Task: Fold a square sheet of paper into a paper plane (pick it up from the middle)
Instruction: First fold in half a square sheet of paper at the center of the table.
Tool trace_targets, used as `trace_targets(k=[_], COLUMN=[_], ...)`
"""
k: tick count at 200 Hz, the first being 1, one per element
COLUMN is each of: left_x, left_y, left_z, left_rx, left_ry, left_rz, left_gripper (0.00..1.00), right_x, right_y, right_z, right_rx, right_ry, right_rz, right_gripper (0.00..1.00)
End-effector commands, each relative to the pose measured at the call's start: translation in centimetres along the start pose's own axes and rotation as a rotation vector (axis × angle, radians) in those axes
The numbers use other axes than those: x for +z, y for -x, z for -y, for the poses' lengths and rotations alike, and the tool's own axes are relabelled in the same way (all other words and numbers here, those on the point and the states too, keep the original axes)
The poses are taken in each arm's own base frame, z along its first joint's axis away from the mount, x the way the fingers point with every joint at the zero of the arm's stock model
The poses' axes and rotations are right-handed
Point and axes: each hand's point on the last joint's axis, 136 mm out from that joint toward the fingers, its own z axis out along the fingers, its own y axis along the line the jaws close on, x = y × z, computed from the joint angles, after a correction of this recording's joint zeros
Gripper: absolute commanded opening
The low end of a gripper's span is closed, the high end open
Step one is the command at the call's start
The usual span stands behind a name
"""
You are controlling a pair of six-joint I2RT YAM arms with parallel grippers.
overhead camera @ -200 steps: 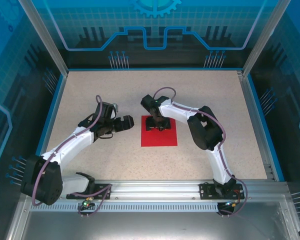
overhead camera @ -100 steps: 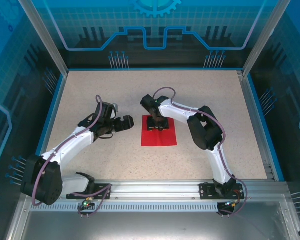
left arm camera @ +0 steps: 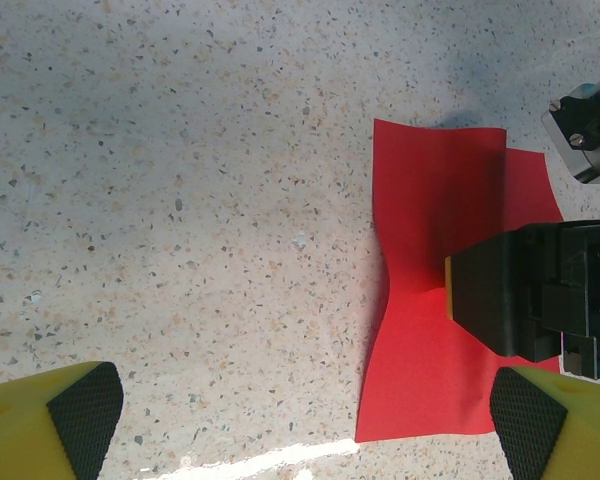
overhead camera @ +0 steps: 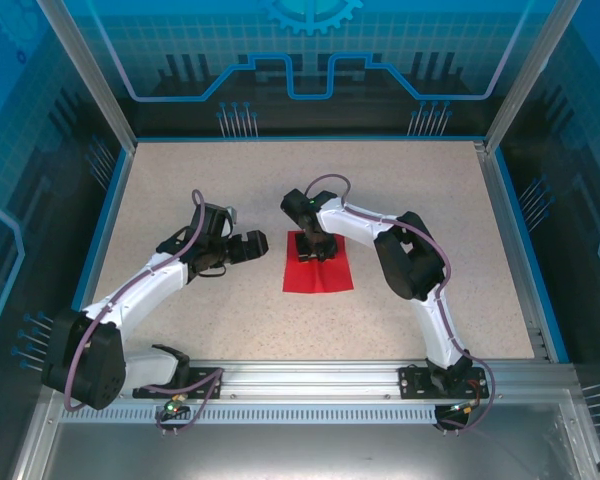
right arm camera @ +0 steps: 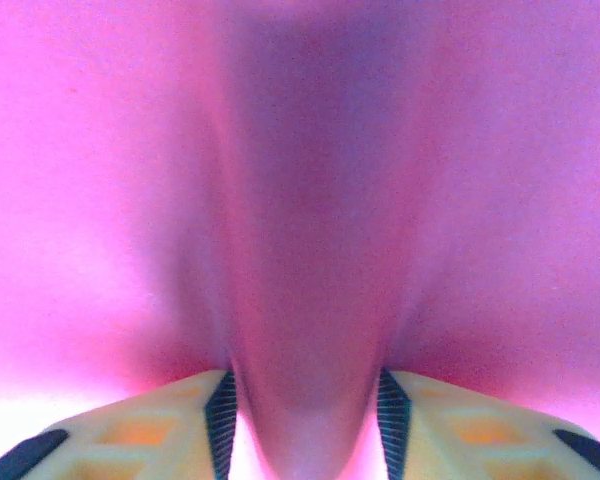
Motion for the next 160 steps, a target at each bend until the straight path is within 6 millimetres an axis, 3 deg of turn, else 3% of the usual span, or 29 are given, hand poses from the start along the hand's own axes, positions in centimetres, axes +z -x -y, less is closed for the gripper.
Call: trace_targets(k=[1,32,73,123,140,160], left_x=[-0.4,-0.5,-0.7,-1.8,-2.1,-2.3], left_y=[0.7,0.7,0.7,1.4,1.7,1.7], left_z=[0.6,0.6,0.7,1.5,2.1,2.7], left_rx=[0.018,0.019,0.012,-0.002,0.0,0.001], left_ry=[-0.018,-0.017,-0.016,-0.041,-0.068,-0.095], left_rz=[-0.004,-0.004,-0.003,0.02,0.025,0.018], left_gripper=[0.98,0.98,0.99,0.98,0.99,0.99], right_x=[-1.7,-3.4,-6.9,-12.5,-12.5,-9.7], right_y=[-0.5,-0.2,0.0,0.8,1.1,0.8], right_z=[-0.6,-0.7,-2.4,-6.2,-6.3,-4.9], right_rx=[-0.008,0.001,0.007,0.058,0.103,0.181], right_ry=[0.034,0.068,0.224,0.685,0.799,0.808], right_rz=[-0.005,0.024,0.074,0.126,0.115,0.076], right_gripper=[0.39,0.35,0.34,0.36,0.37,0.38])
